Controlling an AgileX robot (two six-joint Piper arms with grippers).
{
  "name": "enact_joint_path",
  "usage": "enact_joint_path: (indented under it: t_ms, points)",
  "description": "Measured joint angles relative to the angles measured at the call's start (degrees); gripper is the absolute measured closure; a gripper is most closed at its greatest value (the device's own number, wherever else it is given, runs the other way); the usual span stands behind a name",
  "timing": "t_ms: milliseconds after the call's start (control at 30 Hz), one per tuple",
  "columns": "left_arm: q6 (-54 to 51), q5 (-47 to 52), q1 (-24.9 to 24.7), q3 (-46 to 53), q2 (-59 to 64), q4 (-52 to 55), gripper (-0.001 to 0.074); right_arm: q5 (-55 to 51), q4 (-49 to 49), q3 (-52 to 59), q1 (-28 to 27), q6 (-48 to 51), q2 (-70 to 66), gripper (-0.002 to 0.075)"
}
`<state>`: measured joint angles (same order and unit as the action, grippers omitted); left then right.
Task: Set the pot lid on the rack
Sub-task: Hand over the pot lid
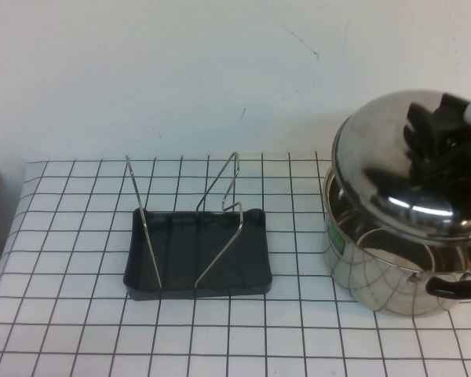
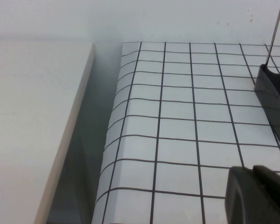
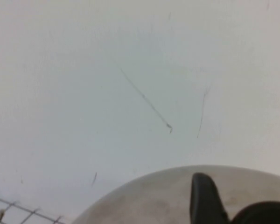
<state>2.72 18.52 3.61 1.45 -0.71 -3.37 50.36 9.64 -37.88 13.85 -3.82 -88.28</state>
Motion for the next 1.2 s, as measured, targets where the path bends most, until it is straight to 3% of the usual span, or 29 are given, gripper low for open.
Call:
enact_joint_path:
  t_ms: [400, 667, 900, 1000, 1133, 1200]
  points:
    - [0.0, 0.0, 0.0, 0.0, 0.0, 0.0, 0.0738, -20.2, 3.2, 0.0, 0.0, -1.7, 21.4, 0.0393]
    - [0.0, 0.0, 0.0, 0.0, 0.0, 0.0, 0.0738, -29.6, 3.2, 0.0, 0.0, -10.5, 28.9, 0.0393]
    - [0.5, -0.2, 0.0, 0.0, 0.0, -0.5, 0.0738, -31.6, 4.2, 0.1, 0.0, -27.3, 29.0, 0.0393]
    - [6.5, -1.8, 0.0, 0.1, 0.0, -10.1, 0.0738, -30.6, 5.0, 0.1, 0.0, -33.9, 29.0, 0.0393]
    - [20.9, -4.0, 0.0, 0.1, 0.0, -38.5, 0.0738, -26.2, 8.4, 0.1, 0.0, -42.0, 28.7, 0.0393]
    - [23.2, -4.9, 0.0, 0.1, 0.0, -48.7, 0.0738, -22.4, 10.8, 0.1, 0.0, -45.1, 28.6, 0.0393]
